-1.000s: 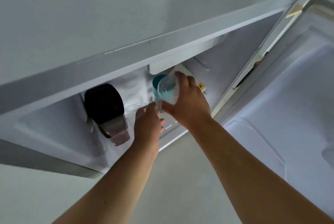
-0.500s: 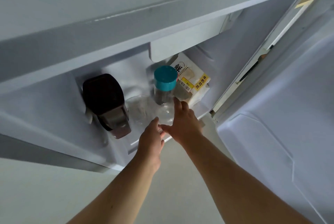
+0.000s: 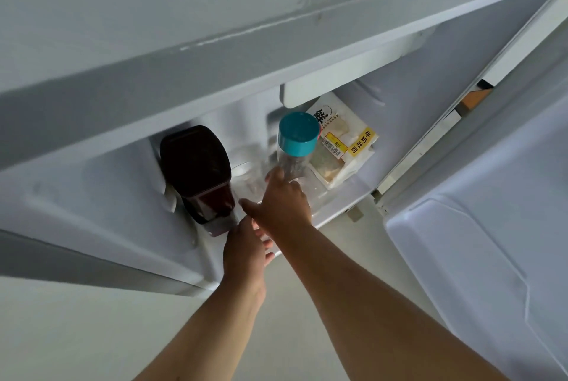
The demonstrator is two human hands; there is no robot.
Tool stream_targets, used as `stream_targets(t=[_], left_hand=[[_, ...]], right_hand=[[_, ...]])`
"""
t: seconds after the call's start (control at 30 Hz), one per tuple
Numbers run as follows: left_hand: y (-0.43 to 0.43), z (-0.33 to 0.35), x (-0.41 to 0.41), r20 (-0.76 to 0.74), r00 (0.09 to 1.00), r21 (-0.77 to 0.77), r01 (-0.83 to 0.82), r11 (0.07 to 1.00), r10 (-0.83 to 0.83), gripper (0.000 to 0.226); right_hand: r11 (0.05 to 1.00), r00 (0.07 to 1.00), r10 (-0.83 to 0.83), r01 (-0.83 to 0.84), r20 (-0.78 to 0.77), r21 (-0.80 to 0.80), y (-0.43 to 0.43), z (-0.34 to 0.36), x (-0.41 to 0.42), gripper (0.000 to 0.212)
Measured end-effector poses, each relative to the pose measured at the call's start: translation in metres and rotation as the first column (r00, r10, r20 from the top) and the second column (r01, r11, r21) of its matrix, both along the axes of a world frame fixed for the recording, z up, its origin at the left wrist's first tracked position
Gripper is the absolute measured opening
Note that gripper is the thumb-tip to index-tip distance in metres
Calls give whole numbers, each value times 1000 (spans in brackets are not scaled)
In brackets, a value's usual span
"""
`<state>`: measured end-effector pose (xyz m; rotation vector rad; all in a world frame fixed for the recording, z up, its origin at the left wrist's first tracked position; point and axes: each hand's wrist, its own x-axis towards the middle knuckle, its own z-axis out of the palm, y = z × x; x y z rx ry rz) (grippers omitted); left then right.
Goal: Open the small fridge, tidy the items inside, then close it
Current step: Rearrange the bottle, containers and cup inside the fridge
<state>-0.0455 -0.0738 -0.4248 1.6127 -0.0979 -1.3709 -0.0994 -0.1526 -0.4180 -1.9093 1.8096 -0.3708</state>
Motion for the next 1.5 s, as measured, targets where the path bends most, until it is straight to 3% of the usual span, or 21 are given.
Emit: stream_targets(t=[0.2, 0.3, 0.43, 0.63, 0.87, 0.93, 1.03, 1.1, 1.2, 1.3, 1.5], left_hand=[[-9, 8, 2, -49, 998, -61, -50, 997, 47, 34], [-15, 10, -10, -37, 998, -103, -47, 994, 43, 21], [-20, 7, -29, 45, 999, -170, 28, 985, -20, 13], [-27, 7, -42, -25, 992, -160, 118, 980, -124, 10], [-27, 20, -35, 5, 995, -107, 96, 990, -96, 13], [-21, 30, -31, 97, 995, -134, 39, 990, -26, 19], [-10, 53, -22, 231, 965, -220, -74, 973, 126, 30], [-2, 69, -14, 214, 953, -242, -161, 957, 214, 38], [3, 89, -4, 123, 954, -246, -237, 940, 273, 45], [2, 102, 3, 106, 950, -265, -259, 929, 295, 46], [2, 107, 8, 136, 946, -257, -253, 933, 294, 45]], right_hand=[[974, 998, 46, -36, 38, -225, 14, 16, -33, 68], [939, 996, 81, -68, 24, -337, 21, 32, -72, 68], [960, 999, 43, -41, 1, -277, 18, 45, -100, 70], [961, 992, 113, -126, -63, -246, 9, 39, -96, 63], [956, 986, 143, -159, -82, -247, 6, 36, -94, 69], [937, 990, 116, -134, -74, -324, 13, 44, -93, 61], [893, 991, 126, -95, 41, -440, 21, 65, -75, 29], [932, 972, 167, -101, 165, -348, 19, 82, -52, 12], [983, 927, 173, -142, 333, -115, 9, 103, -16, 20], [983, 912, 154, -182, 381, 38, -1, 115, 5, 32], [970, 878, 159, -224, 451, 95, -3, 125, 15, 24]])
